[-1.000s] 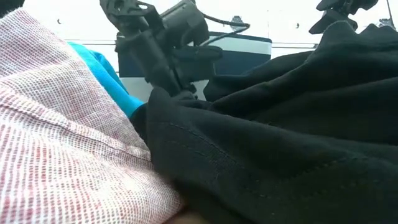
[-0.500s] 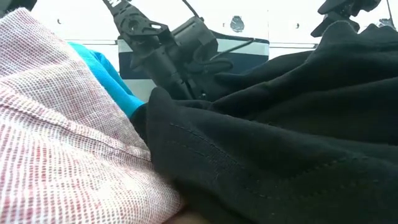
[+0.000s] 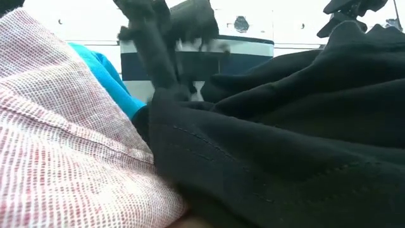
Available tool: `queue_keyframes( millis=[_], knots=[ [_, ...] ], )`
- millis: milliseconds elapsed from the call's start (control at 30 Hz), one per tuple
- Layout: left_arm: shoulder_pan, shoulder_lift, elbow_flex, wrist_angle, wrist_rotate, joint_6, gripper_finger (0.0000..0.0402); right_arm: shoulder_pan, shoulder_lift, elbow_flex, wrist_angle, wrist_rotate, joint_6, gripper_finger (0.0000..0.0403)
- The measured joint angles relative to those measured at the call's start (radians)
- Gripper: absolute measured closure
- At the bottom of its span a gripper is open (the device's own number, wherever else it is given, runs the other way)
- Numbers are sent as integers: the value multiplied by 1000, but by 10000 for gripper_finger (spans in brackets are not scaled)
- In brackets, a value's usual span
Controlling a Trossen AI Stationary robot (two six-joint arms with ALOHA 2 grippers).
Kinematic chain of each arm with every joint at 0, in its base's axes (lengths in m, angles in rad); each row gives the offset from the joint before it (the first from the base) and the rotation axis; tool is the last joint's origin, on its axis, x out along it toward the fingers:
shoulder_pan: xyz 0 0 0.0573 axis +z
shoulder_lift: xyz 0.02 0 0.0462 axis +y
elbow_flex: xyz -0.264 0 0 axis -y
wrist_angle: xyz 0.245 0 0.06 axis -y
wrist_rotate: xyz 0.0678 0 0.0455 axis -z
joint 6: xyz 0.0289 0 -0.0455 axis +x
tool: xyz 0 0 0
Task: Sort clothes
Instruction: Put the pink sock into the blue laundry bin
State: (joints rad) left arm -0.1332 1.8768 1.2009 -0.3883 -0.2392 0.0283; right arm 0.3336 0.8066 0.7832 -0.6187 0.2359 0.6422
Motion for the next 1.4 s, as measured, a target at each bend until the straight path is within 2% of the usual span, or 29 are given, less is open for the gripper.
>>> queue_keyframes(
  millis=[267,433,633,800,900,967,1100,1400],
  knots=[
    [-101,-239,40,24,-208,123,396,0,0,0,3,2,-14,188],
    [-112,-345,43,100,-217,165,396,0,0,0,28,3,-34,188],
    [-90,-366,45,126,-81,161,379,0,0,0,40,3,-44,188],
    [-82,-295,44,124,188,129,376,0,0,0,40,3,-44,188],
    [-84,-267,44,23,365,51,373,0,0,0,40,3,-44,188],
    [-82,-264,44,-85,439,-33,366,0,0,0,40,1,-44,188],
    [-81,-275,43,-324,501,-172,349,0,0,0,43,1,-44,188],
    [-81,-276,52,-684,504,-323,341,0,0,0,48,0,-34,188]
  ],
)
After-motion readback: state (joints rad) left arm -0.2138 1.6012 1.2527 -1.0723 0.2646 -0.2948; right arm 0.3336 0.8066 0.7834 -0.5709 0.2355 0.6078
